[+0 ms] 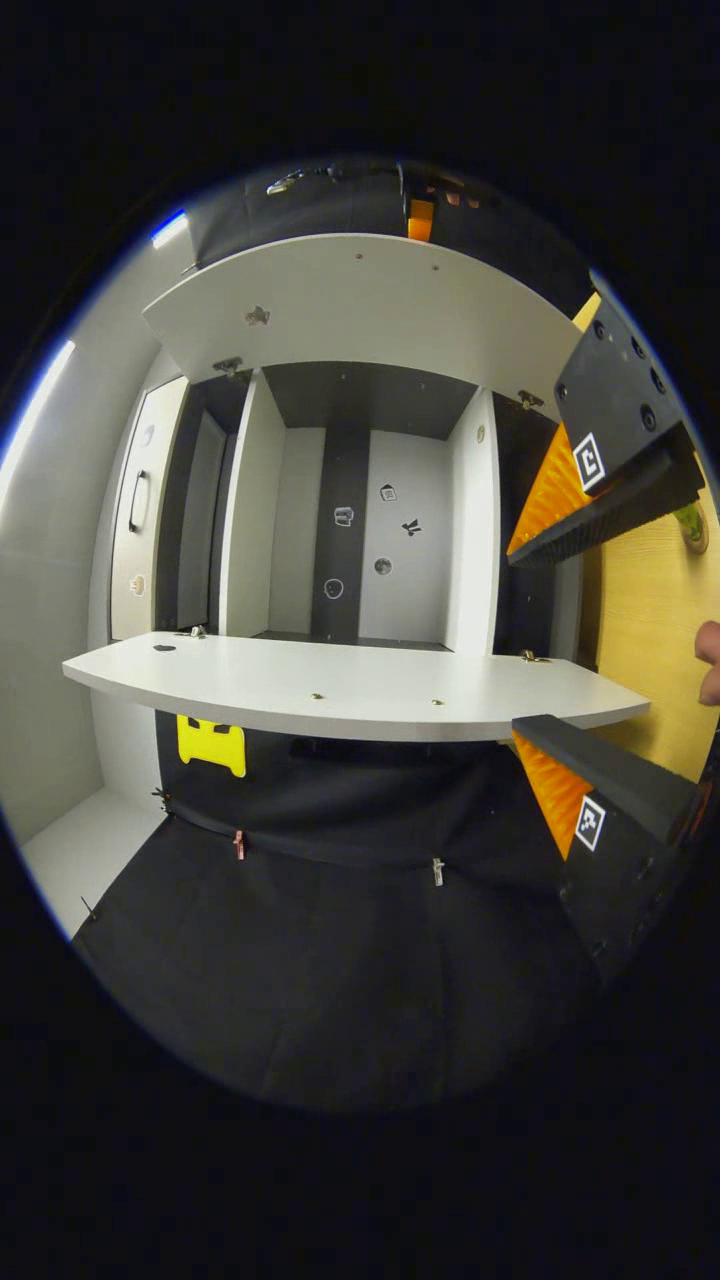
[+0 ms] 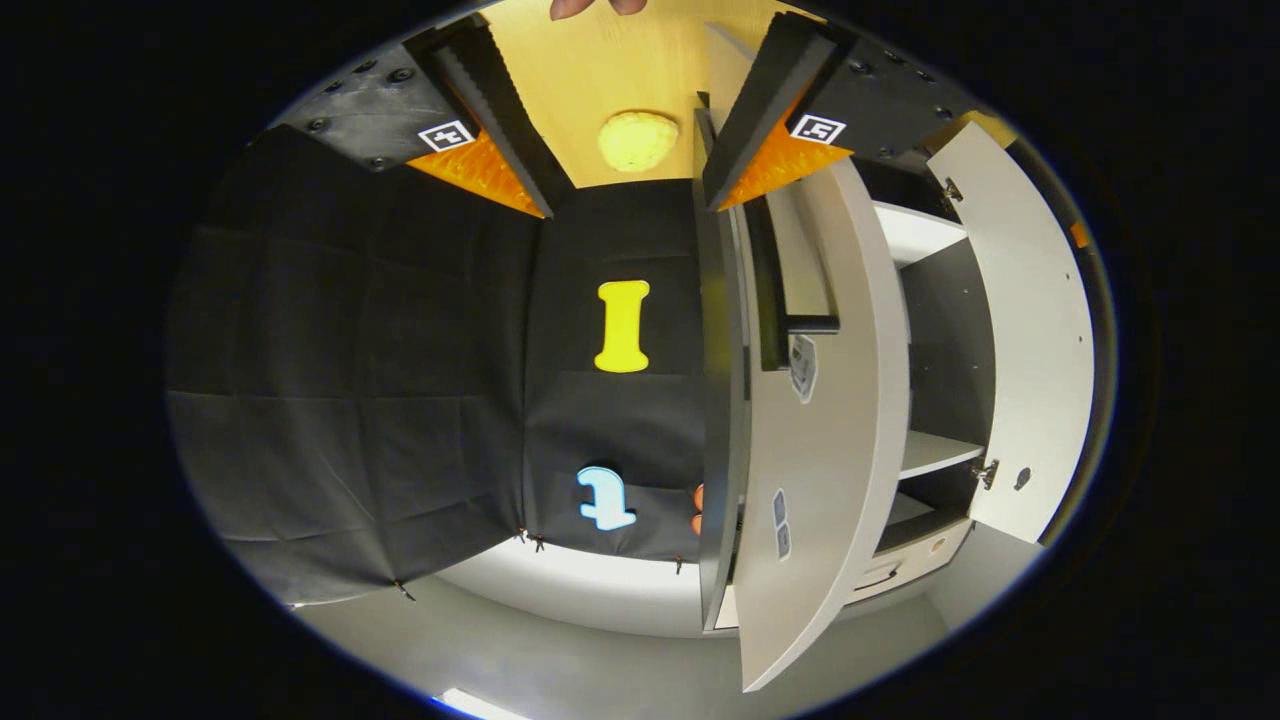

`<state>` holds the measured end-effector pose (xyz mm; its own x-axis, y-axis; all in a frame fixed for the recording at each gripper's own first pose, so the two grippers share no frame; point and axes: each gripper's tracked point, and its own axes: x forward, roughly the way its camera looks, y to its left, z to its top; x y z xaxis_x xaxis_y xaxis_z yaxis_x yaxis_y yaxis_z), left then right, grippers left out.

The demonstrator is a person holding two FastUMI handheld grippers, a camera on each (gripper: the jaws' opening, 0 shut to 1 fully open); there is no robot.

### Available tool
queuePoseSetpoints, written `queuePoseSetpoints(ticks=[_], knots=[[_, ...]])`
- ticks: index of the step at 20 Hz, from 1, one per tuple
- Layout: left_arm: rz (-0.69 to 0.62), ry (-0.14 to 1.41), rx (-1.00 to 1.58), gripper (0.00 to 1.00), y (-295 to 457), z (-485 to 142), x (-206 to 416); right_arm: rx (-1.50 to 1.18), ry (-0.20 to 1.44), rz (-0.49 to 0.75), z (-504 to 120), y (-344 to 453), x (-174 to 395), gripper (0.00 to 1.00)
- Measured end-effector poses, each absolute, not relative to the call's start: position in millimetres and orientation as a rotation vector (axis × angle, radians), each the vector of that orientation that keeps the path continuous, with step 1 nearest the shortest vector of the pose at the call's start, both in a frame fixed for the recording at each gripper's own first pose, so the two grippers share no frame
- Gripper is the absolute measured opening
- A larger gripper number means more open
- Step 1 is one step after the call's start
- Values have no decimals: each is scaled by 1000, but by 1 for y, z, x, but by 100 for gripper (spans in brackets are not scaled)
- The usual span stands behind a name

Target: Grasp the bottle in the cabinet with the left hand and place it on the coaster, then close the right door with the right hand and the left door with the left hand.

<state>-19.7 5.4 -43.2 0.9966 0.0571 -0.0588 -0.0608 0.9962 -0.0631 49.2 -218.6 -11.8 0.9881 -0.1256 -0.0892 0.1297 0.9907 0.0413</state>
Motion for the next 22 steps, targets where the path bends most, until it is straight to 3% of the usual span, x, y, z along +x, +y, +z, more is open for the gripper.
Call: queuePoseSetpoints(ticks=[6, 22], knots=[[67, 71, -90, 94, 16, -49, -26, 88, 89, -91, -12, -190, 46, 94], [124, 68, -78, 95, 59, -52, -65, 56, 103, 224, -17, -14, 97, 98]])
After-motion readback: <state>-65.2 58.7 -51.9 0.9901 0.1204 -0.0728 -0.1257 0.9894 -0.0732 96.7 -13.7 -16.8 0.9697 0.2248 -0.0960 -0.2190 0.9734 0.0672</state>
